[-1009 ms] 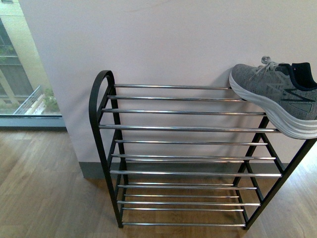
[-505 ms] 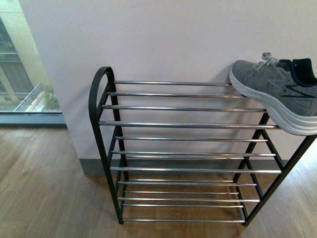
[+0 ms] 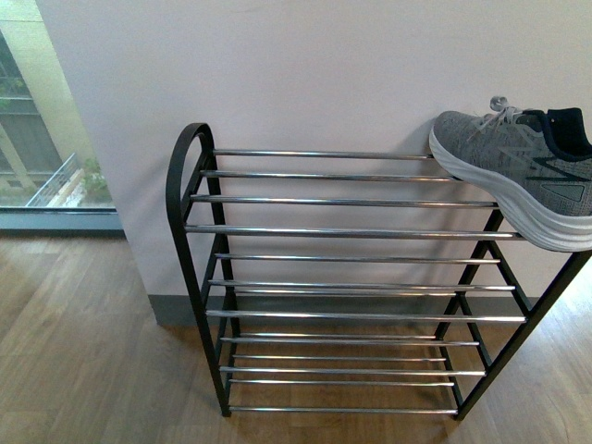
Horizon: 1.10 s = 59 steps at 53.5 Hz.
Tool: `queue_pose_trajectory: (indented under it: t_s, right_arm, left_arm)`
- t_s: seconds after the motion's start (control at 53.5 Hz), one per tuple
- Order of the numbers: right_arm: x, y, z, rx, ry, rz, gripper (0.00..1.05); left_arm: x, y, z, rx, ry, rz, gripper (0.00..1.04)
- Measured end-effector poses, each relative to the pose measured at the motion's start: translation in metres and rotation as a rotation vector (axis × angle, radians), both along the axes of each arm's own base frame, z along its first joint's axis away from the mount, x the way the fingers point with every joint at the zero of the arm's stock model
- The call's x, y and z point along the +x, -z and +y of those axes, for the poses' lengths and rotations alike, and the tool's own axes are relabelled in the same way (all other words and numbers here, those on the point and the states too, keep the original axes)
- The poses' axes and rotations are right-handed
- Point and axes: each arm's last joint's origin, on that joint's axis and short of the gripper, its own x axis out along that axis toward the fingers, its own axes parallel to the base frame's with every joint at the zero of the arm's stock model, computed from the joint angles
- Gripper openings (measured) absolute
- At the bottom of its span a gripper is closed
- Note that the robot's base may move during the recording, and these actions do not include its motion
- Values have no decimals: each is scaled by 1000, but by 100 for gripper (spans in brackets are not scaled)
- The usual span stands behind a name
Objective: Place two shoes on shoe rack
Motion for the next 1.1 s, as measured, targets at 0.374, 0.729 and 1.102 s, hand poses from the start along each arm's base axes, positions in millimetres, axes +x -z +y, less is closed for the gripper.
queue_pose_trajectory:
  t_s: [0.374, 0.729, 1.102]
  right_arm:
    - [0, 0, 0, 0, -3, 0, 95]
    - [0, 0, 0, 0, 2, 0, 95]
    - [0, 0, 0, 0, -1, 1, 95]
  left_arm:
    - [0, 0, 0, 0, -3, -1, 2]
    - [1, 0, -1, 26, 7, -1, 2]
    - [28, -53, 7, 653, -245, 241, 2]
